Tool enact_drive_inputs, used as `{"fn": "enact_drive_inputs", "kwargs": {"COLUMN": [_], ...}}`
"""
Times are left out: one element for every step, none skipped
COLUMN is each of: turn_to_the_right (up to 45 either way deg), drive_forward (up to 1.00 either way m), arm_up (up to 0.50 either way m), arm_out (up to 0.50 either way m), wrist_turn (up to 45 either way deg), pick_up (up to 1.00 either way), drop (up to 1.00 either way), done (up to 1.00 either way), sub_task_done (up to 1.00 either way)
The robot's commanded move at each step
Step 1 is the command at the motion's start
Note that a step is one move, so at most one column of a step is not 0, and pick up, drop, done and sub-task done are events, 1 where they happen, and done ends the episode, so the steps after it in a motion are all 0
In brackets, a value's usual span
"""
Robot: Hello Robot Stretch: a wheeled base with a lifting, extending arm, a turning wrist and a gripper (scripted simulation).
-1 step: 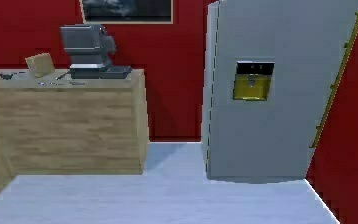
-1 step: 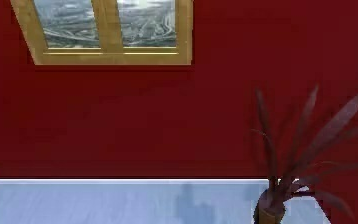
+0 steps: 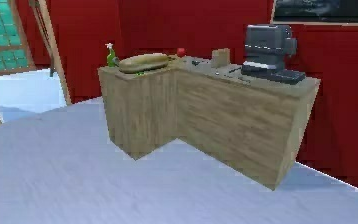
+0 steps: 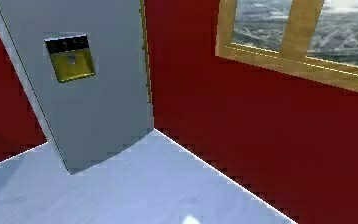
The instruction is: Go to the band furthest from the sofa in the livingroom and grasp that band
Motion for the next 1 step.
{"fn": "enact_drive_inputs", "kwargs": {"turn_to_the_right": [-36.0], "drive_forward": [0.00], "arm_up": [0.00], "arm_out": [0.00], "wrist_turn": [0.0], "pick_up": [0.00], "drop": [0.00], "done": [0.00], "sub_task_done": [0.00]}}
